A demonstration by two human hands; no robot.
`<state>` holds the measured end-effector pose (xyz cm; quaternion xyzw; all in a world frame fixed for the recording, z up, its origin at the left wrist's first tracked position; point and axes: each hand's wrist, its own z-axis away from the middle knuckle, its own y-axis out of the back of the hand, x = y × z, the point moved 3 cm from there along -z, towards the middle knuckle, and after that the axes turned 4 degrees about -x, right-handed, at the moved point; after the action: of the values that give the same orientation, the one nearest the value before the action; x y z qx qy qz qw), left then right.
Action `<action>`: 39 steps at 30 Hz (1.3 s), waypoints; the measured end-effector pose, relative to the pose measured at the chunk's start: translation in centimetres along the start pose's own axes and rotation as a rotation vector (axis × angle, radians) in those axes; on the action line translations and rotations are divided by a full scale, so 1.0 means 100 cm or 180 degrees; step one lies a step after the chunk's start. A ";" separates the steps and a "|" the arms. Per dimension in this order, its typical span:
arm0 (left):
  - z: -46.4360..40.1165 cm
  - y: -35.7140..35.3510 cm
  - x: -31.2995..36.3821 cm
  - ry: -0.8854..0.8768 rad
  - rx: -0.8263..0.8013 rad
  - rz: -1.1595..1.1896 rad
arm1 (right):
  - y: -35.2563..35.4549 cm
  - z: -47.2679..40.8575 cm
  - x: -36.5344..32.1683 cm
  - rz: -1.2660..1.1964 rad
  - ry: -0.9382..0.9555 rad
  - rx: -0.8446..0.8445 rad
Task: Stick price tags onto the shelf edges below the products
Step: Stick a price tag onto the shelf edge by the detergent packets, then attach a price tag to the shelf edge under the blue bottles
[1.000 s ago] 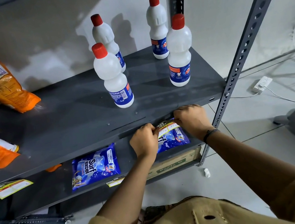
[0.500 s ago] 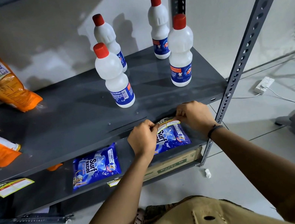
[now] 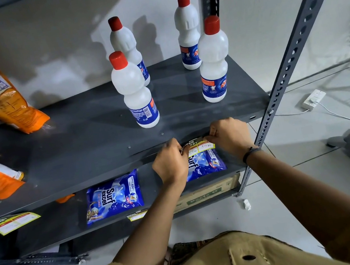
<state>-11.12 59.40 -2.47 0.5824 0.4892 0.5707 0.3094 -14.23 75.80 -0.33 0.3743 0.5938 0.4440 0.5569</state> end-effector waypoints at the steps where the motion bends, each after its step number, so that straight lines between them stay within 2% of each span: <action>1: 0.000 0.001 0.000 -0.0037 0.0064 -0.0052 | 0.000 0.000 -0.001 0.0008 0.0010 -0.0002; 6: -0.005 0.001 0.006 -0.0560 0.0366 -0.0257 | 0.000 -0.002 0.003 0.0043 -0.0005 0.0025; 9: -0.010 -0.003 0.012 -0.0880 0.0340 -0.0286 | -0.002 -0.001 0.002 0.0004 0.0006 0.0065; 11: -0.014 -0.004 0.015 -0.0927 0.0299 -0.0294 | -0.003 -0.001 0.002 0.0029 0.0011 0.0073; 16: -0.017 -0.008 0.020 -0.1029 0.0356 -0.1035 | -0.004 -0.001 0.003 -0.0020 0.0024 0.0099; 23: -0.035 0.013 0.045 -0.1000 0.0294 -0.0899 | 0.024 -0.010 0.004 0.0026 0.0068 0.0160; 27: -0.073 0.050 0.070 -0.0659 0.0010 -0.0032 | 0.066 -0.032 0.005 -0.0241 0.0044 0.0491; 33: -0.011 0.043 0.053 -0.0413 -0.0258 0.1897 | 0.086 0.037 -0.017 -0.1275 0.0574 0.1363; 36: -0.026 0.080 0.087 -0.0581 -0.0070 0.2834 | 0.162 0.040 -0.037 -0.1460 0.1101 0.2150; 39: -0.050 0.121 0.129 -0.0824 -0.0162 0.3552 | 0.249 0.038 -0.058 -0.1233 0.1548 0.3082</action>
<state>-14.97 66.33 14.06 0.8100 0.0519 0.5832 0.0325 -11.16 78.92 25.14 0.3581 0.8982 0.0848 0.2406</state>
